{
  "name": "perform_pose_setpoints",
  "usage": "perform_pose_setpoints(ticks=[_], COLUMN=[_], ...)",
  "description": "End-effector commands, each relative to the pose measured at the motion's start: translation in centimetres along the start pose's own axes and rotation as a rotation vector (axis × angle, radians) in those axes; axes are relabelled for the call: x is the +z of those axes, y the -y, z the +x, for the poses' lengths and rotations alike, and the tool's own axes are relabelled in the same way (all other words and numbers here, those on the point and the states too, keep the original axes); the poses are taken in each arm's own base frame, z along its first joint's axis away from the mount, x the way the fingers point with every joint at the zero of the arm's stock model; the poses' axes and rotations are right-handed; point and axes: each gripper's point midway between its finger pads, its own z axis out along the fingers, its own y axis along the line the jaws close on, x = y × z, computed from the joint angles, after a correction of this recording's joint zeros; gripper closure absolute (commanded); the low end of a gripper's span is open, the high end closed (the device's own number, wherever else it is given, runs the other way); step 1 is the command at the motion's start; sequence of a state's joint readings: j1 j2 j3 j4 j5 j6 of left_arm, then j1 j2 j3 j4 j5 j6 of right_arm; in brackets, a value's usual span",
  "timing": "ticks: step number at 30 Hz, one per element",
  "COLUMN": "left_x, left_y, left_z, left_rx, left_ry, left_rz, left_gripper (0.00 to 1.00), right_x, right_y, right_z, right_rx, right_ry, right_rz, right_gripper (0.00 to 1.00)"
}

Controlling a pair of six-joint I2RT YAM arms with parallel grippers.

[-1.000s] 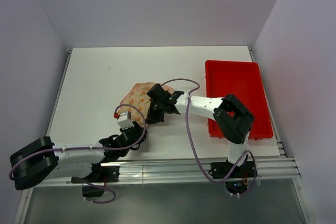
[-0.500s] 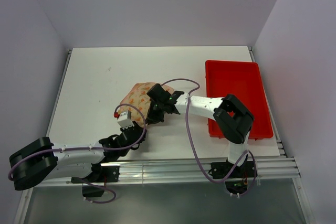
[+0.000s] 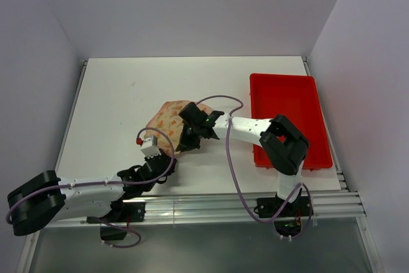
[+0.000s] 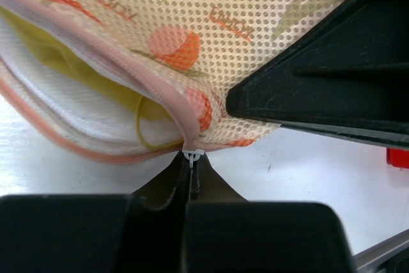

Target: Place the bra in the laundry bag and zip it closed

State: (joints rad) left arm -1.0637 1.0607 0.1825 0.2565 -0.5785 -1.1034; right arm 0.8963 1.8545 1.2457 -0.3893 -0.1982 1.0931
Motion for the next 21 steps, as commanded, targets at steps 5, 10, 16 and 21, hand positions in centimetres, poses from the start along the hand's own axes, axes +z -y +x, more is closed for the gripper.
perform_pose_setpoints(ticks=[5, 10, 16, 21], left_x=[-0.8, -1.3, -1.6, -1.6], left_y=[-2.3, -3.1, -4.1, -4.7], left_z=[0.6, 0.8, 1.4, 1.9], left_rx=[-0.033, -0.046, -0.060, -0.077], left_ry=[-0.021, -0.031, -0.050, -0.072], left_rz=[-0.043, -0.050, -0.069, -0.099], left_gripper=[1.00, 1.00, 1.00, 1.00], right_x=[-0.4, -0.1, 0.2, 0.4], right_y=[1.8, 3.2, 4.9, 6.7], right_z=[-1.8, -2.5, -3.2, -4.0], right_rx=[-0.033, -0.048, -0.071, -0.091], right_ry=[0.065, 0.094, 0.113, 0.132], right_rz=[0.068, 0.104, 0.145, 0.189], right_gripper=[1.00, 1.00, 1.00, 1.00])
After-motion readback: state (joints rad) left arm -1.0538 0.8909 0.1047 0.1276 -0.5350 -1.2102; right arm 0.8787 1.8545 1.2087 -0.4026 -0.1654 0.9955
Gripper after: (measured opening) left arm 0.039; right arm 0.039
